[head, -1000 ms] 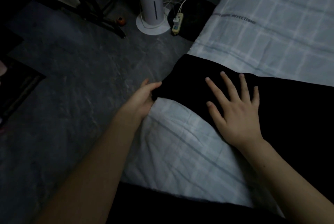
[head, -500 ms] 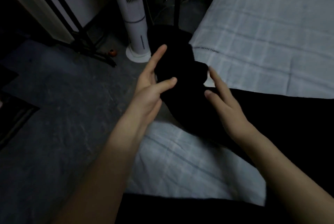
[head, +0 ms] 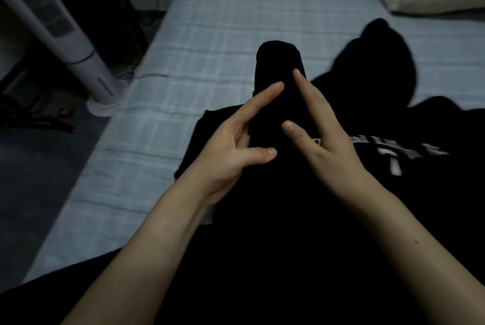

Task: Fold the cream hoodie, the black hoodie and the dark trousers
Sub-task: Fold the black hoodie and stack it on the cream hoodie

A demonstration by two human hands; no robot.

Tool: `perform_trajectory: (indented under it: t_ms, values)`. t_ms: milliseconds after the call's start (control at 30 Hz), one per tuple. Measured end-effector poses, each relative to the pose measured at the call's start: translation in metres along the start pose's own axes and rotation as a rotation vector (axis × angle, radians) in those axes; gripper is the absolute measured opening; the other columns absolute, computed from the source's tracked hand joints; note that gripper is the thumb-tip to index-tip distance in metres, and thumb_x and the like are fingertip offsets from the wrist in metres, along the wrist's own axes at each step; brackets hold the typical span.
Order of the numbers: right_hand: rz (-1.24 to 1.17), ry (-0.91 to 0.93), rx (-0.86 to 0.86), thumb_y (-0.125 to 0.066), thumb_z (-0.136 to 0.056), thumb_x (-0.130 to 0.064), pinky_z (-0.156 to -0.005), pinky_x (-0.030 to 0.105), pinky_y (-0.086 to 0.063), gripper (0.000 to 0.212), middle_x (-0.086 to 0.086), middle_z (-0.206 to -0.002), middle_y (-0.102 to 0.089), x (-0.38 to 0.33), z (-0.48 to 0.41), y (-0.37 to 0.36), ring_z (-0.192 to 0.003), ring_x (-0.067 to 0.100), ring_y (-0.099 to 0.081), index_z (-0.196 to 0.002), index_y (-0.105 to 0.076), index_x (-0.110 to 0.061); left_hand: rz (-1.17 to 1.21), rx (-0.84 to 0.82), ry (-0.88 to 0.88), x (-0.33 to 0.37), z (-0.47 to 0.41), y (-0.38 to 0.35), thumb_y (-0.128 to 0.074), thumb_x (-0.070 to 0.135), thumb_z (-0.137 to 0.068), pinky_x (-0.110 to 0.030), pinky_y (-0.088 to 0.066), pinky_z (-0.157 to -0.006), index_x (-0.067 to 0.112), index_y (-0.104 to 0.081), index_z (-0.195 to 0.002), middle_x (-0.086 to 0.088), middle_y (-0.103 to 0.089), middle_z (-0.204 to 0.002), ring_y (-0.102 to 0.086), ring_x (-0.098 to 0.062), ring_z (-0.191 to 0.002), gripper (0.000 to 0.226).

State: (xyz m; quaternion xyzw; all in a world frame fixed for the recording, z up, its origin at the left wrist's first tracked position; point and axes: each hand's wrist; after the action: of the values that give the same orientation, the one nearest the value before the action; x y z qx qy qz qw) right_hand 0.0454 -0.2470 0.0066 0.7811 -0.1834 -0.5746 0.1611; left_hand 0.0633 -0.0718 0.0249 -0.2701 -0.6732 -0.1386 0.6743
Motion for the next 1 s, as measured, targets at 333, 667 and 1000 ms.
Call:
perform_trajectory:
  t_ms: [333, 667, 1000]
  values:
    - [0.140, -0.186, 0.054, -0.057, -0.100, -0.027, -0.117, 0.011, -0.017, 0.060, -0.014, -0.160, -0.029, 0.081, 0.117, 0.186, -0.146, -0.008, -0.019, -0.150, -0.028, -0.042, -0.240, -0.022, 0.075, -0.073, -0.052, -0.207, -0.054, -0.026, -0.074, -0.024, -0.030, -0.116, 0.032, -0.046, -0.141, 0.008, -0.043, -0.150, -0.034, -0.002, -0.141, 0.089]
    - [0.081, -0.326, 0.314, -0.044, -0.101, -0.022, -0.104, 0.001, -0.026, 0.045, -0.028, -0.141, -0.042, 0.115, 0.178, 0.268, -0.129, -0.020, -0.037, -0.145, -0.045, -0.031, -0.855, -0.177, -0.116, -0.105, -0.033, -0.259, -0.040, 0.000, -0.073, -0.041, -0.029, -0.116, 0.021, -0.077, -0.100, 0.004, -0.053, -0.142, -0.040, -0.020, -0.139, 0.051]
    - [0.515, -0.347, -0.114, -0.015, -0.097, -0.056, -0.124, 0.048, -0.006, 0.059, -0.016, -0.165, -0.012, 0.182, 0.175, 0.186, -0.153, 0.009, 0.000, -0.154, -0.022, -0.044, -1.723, -0.034, 0.052, -0.178, -0.069, -0.232, -0.021, 0.049, -0.098, -0.055, -0.006, -0.118, 0.030, -0.036, -0.150, -0.001, -0.035, -0.157, -0.022, -0.029, -0.147, 0.057]
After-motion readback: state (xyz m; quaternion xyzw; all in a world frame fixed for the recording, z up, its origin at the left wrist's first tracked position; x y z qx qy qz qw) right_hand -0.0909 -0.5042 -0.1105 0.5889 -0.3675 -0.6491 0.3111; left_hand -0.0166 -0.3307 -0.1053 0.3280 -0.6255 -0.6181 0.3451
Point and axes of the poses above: each hand's wrist, its own z-axis away from the middle knuckle, its own y-axis out of the back of the hand, x = y × z
